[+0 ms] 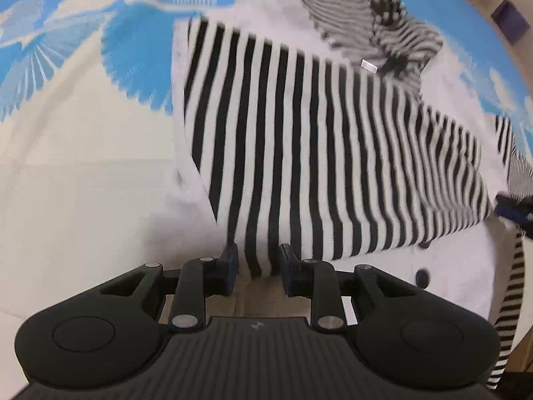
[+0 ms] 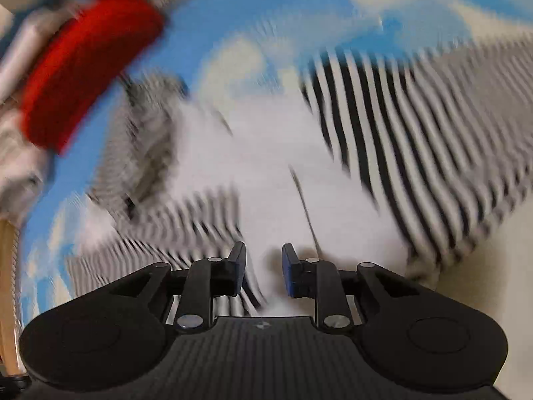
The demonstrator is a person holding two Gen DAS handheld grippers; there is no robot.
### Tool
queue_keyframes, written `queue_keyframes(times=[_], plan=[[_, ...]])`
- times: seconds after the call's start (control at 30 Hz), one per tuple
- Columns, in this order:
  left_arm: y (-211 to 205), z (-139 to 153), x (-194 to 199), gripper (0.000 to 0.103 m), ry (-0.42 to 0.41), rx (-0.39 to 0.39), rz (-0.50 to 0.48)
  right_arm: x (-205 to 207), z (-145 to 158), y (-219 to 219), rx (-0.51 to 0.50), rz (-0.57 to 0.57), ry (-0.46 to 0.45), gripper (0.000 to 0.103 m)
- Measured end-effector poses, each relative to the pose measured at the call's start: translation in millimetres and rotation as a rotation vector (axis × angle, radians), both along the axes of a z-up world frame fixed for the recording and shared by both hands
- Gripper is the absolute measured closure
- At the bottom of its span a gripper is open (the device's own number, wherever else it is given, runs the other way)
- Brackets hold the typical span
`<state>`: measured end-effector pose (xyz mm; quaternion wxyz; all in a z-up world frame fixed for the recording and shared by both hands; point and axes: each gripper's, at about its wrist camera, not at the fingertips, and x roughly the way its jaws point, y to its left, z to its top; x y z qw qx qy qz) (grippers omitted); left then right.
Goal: Fold small clothes
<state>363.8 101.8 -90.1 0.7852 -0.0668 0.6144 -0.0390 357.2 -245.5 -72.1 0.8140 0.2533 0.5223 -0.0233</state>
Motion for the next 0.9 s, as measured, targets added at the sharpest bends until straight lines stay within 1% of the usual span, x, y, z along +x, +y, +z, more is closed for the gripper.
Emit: queue_keyframes(times=[0.03, 0.07, 0.1, 0.13, 0.2, 0.27, 0.33, 0.4, 0.47, 0.53, 0.6, 0.67, 0.73, 0.9], plan=[[-2.1, 1.5, 0.2, 0.073, -0.002, 0.011, -0.002, 0.3, -10.2, -1.6, -0.007, -0.020, 0.072, 0.078], [-4.0, 6.8, 0.4, 0.073, -0.010, 0.015, -0.002, -1.3, -14.6, -4.1, 0.006, -0.056, 0.105, 0.078], [-5.9, 14.1, 0.3, 0.073, -0.028, 0.011, 0.000, -1.6, -12.3, -6.9, 0.031, -0.084, 0.100, 0.078], [-7.9, 23.1, -0.5, 0.073, -0.055, 0.002, -0.001, -0.2, -6.0, -7.2, 0.038, -0.088, 0.088, 0.076], [-14.9, 45.9, -3.4, 0.066, -0.129, -0.013, -0.026, -1.9, 13.4, -4.0, 0.016, -0.063, 0.024, 0.076], [-23.6, 65.5, -7.2, 0.053, -0.200, -0.011, -0.060, -4.0, 37.8, -2.3, -0.023, -0.039, -0.053, 0.073], [-34.0, 77.6, -10.9, 0.050, -0.255, 0.030, -0.096, -6.0, 54.3, -3.3, -0.053, -0.025, -0.102, 0.071], [-41.8, 80.0, -10.4, 0.050, -0.286, 0.062, -0.108, -10.7, 70.1, -4.9, -0.064, -0.024, -0.133, 0.071], [-45.5, 80.8, -9.7, 0.050, -0.297, 0.092, -0.107, -16.7, 86.1, -7.9, -0.062, -0.021, -0.168, 0.070], [-47.0, 83.3, -8.4, 0.050, -0.313, 0.090, -0.105, -16.8, 94.9, -5.6, -0.072, -0.010, -0.203, 0.069], [-45.9, 85.7, -7.5, 0.050, -0.321, 0.085, -0.101, -23.2, 106.6, -14.7, -0.093, 0.000, -0.233, 0.065], [-44.6, 86.0, -5.5, 0.050, -0.323, 0.083, -0.094, -19.7, 109.1, -15.1, -0.122, 0.001, -0.254, 0.064], [-43.2, 86.4, -5.5, 0.050, -0.317, 0.085, -0.086, -18.6, 110.8, -24.7, -0.140, -0.016, -0.257, 0.064], [-43.3, 89.8, -6.4, 0.049, -0.331, 0.076, -0.076, -20.5, 111.1, -58.3, -0.128, -0.079, -0.250, 0.064]])
